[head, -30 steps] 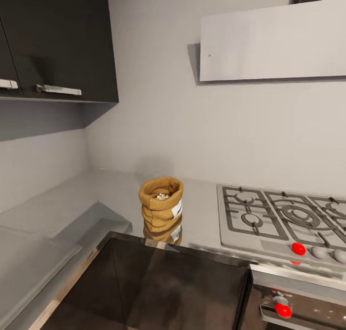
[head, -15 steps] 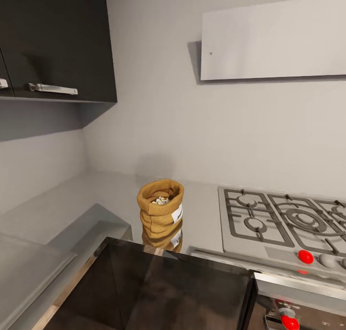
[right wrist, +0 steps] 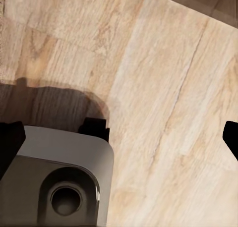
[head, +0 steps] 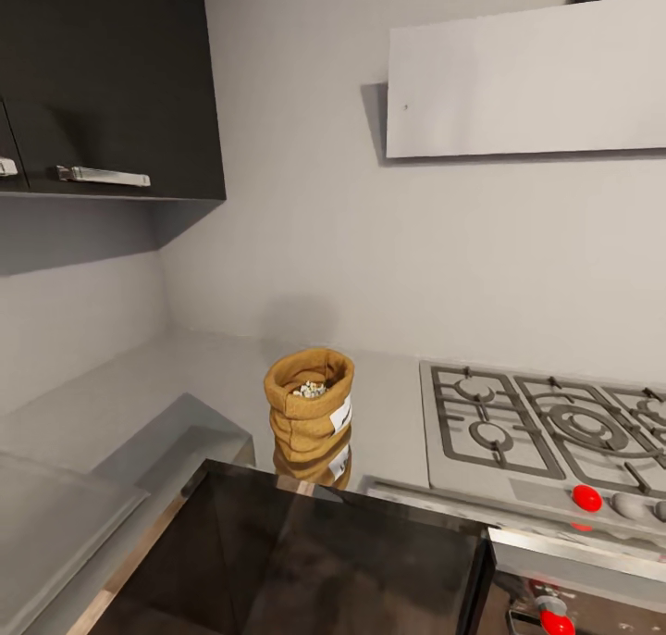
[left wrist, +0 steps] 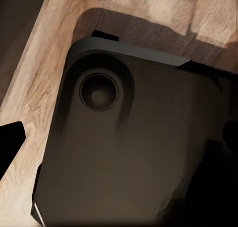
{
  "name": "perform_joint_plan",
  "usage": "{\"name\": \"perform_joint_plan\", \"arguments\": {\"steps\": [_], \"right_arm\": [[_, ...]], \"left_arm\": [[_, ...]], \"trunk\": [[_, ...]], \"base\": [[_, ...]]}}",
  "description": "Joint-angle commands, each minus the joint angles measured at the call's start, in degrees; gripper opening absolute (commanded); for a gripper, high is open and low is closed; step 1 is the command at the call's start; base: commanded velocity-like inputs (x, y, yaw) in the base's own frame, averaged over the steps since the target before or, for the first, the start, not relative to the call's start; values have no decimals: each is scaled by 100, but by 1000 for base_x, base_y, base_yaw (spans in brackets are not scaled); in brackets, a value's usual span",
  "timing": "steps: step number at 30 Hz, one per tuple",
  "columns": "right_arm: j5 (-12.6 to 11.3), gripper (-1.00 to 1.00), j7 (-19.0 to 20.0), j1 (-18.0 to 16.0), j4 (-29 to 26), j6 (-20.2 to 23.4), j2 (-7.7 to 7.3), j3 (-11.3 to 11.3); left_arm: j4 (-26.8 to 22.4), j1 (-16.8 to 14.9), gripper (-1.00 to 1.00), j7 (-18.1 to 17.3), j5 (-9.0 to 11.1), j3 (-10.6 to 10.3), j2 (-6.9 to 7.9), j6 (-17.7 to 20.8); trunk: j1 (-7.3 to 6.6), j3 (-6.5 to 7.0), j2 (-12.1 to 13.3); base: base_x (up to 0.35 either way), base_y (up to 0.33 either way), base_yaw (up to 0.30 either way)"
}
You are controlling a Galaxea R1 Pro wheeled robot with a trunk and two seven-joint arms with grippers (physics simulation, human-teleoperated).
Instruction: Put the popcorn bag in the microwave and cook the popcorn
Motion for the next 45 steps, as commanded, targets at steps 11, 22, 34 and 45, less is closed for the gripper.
{"name": "perform_joint_plan", "arguments": {"steps": [11, 22, 34, 45], "right_arm": [[50, 100, 22, -8, 11, -5, -37, -8], [50, 100, 21, -8, 11, -11, -43, -3], [50, 100, 31, -8, 11, 10, -43, -3], [41, 100, 29, -8, 11, 6, -43, -3]], "left_arm": [[-7, 2, 100, 1, 8, 39, -1, -5], [0, 2, 100, 4, 17, 44, 6, -5], [-6, 2, 100, 9, 17, 45, 6, -5], [-7, 3, 100, 10, 26, 45, 6, -4]], "trunk": [[-242, 193, 439], [-484, 390, 880], [-747, 606, 1362], [-923, 749, 1683]], "base": [[0, 0, 0], [0, 0, 0], [0, 0, 0], [0, 0, 0]]}}
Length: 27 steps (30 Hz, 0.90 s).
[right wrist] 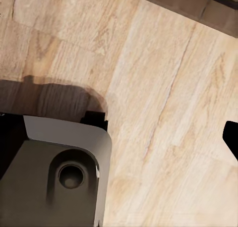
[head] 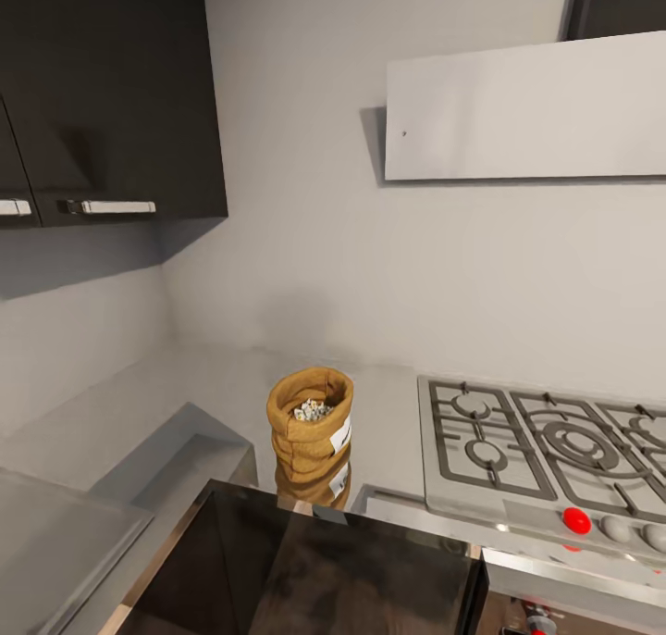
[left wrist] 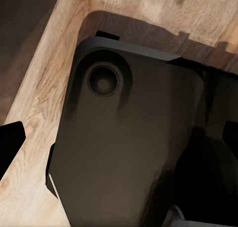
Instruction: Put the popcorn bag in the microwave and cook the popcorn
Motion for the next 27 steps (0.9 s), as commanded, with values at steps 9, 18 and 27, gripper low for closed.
{"name": "perform_joint_plan", "arguments": {"steps": [9, 18, 27], "right_arm": [[61, 100, -85, -8, 10, 26, 45, -19], [117, 100, -68, -8, 10, 43, 31, 119], [120, 100, -71, -8, 10, 43, 34, 113]], "left_arm": [[-8, 1, 100, 3, -4, 37, -12, -9], [-8, 1, 100, 16, 4, 33, -19, -1], [-8, 1, 100, 19, 4, 37, -19, -9]], "trunk": [[0, -6, -4], [0, -6, -4], [0, -6, -4]], "base": [[0, 0, 0], [-1, 0, 0], [-233, 0, 0]]}}
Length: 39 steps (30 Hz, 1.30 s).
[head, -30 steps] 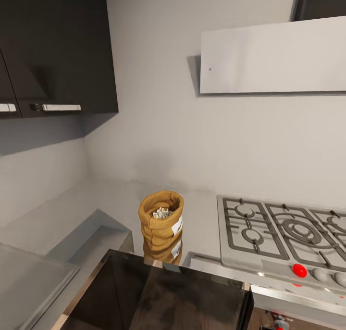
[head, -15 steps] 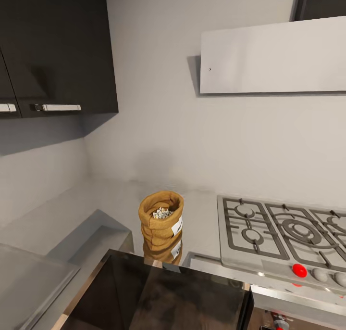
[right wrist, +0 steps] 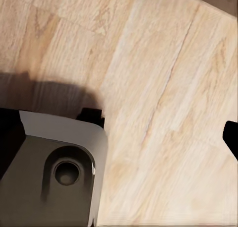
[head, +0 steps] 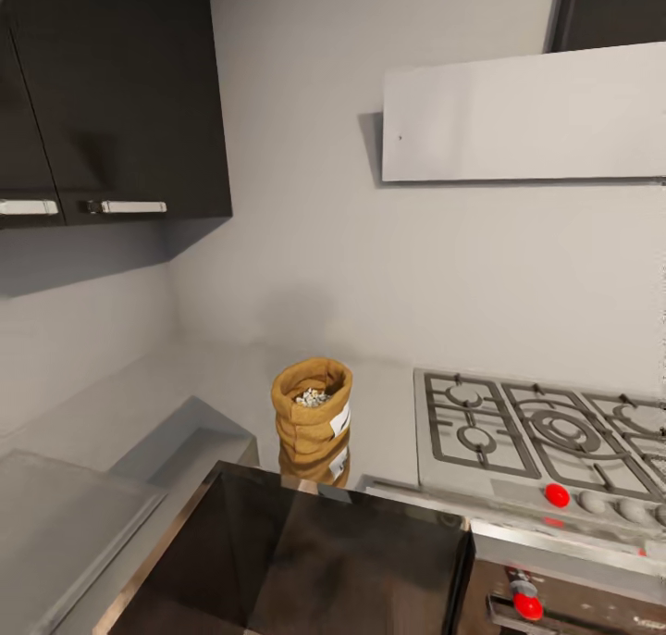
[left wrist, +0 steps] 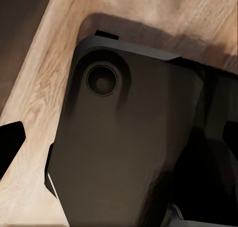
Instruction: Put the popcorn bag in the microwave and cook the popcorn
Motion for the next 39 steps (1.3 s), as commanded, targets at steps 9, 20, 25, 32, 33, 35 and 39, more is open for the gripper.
{"name": "perform_joint_plan", "arguments": {"steps": [9, 20, 25, 32, 33, 35, 39], "right_arm": [[452, 100, 121, -8, -1392, 1033, 171, 124], [474, 100, 862, -8, -6455, 5117, 309, 150], [458, 100, 902, -8, -7461, 5909, 321, 170], [464, 100, 905, 3, -8896, 5976, 810, 184], [465, 100, 904, 7, -8948, 5976, 926, 187], [467, 100, 904, -97, -8989, 5976, 1065, 186], [474, 100, 904, -901, -9007, 5976, 1173, 183]], "left_arm": [[-7, 2, 100, 4, 2, 37, 0, -9], [-7, 2, 100, 4, 2, 37, -2, -9], [-7, 2, 100, 4, 2, 37, -2, -9], [-7, 2, 100, 4, -7, 37, -2, -9], [-7, 2, 100, 4, -7, 35, -2, -9], [-7, 2, 100, 4, -7, 36, -2, -9], [-7, 2, 100, 4, -7, 35, -2, -9]], "trunk": [[-3, -6, -5], [-3, -6, -5], [-3, -6, -5], [-3, -6, -5], [-3, -6, -5], [-3, -6, -5], [-3, -6, -5]], "base": [[-288, 0, 0], [-252, 0, 0], [-219, 0, 0], [-19, 0, 0], [0, 0, 0], [0, 0, 0], [0, 0, 0]]}}
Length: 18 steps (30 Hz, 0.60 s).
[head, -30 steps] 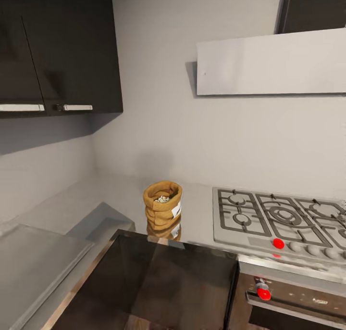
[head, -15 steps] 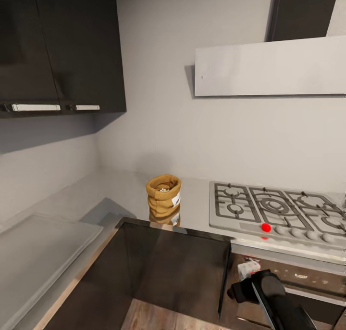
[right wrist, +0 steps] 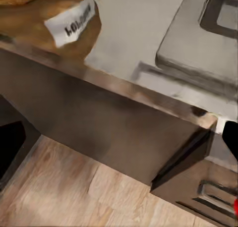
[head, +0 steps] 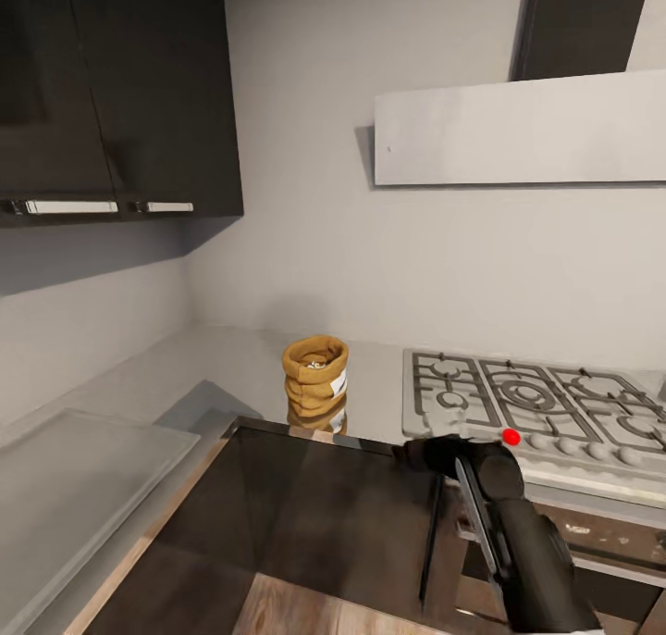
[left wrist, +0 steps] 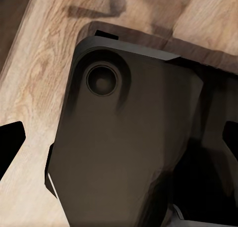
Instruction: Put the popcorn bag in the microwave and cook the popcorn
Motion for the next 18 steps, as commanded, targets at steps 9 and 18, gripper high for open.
{"name": "perform_joint_plan", "arguments": {"steps": [9, 18], "right_arm": [[107, 100, -53, -1595, 26, 21, 22, -33], [68, 100, -1113, -3981, 3051, 21, 483, -525]], "left_arm": [[-9, 2, 100, 4, -5, 31, -2, -7], [-17, 2, 100, -4, -22, 23, -2, -16]], "trunk": [[1, -8, -5], [1, -8, -5]], "base": [[0, 0, 0], [0, 0, 0]]}}
